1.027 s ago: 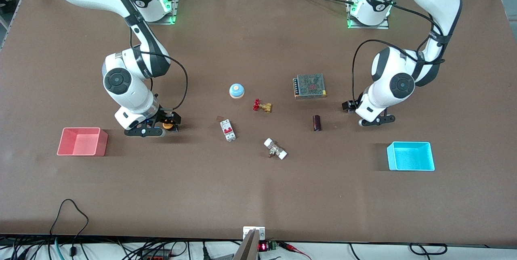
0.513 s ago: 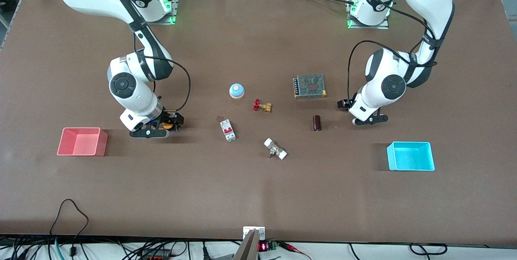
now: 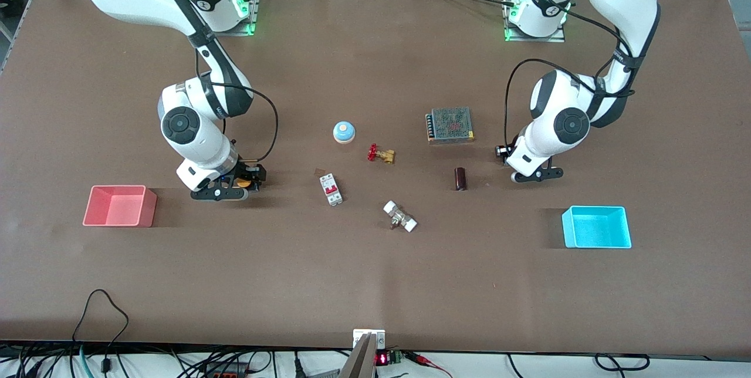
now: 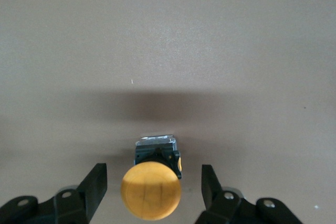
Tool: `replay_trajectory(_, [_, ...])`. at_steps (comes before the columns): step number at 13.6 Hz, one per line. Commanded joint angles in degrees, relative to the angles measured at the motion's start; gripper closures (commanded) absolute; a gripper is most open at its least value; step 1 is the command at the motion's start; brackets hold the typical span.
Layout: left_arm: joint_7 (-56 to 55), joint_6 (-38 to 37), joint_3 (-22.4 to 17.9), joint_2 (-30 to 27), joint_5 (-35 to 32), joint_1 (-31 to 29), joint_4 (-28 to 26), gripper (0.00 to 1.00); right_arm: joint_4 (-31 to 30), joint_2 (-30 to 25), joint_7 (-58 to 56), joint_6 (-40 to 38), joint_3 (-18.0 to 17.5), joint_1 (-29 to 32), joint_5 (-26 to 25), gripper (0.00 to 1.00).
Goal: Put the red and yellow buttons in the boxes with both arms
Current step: 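Grasp the yellow button with the right gripper while the left gripper grasps the red, then carry the red button to the cyan box while the right gripper carries yellow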
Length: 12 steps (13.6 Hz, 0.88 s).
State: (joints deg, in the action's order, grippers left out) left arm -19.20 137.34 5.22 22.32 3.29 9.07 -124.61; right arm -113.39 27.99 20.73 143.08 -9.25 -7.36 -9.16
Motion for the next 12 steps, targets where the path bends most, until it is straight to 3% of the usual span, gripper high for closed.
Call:
replay_trajectory(1, [4.2, -1.1, -0.2, -7.9, 0.0, -0.8, -0.5, 0.84, 0.0, 0.1, -0.7, 0.6, -0.5, 0.3, -0.7, 0.28])
replay_trajectory(3, [4.3, -3.2, -0.3, -12.7, 0.0, -4.0, 0.2, 0.86, 0.0, 0.0, -0.7, 0.6, -0.5, 0.3, -0.7, 0.39])
replay_trajectory(6, [10.7, -3.7, -0.3, -13.4, -0.1, -9.8, 4.3, 0.85, -0.1, 0.1, -0.7, 0.6, -0.6, 0.3, -0.7, 0.51])
replay_trajectory(11, [24.2, -3.7, -0.3, -7.0, -0.2, -15.7, 13.2, 0.88, -0.1, 0.1, -0.7, 0.6, -0.6, 0.3, -0.7, 0.73])
replay_trajectory(12, [24.6, -3.7, -0.3, -5.7, -0.9, -16.4, 14.8, 0.88, -0.1, 0.1, -0.7, 0.5, -0.6, 0.3, -0.7, 0.73])
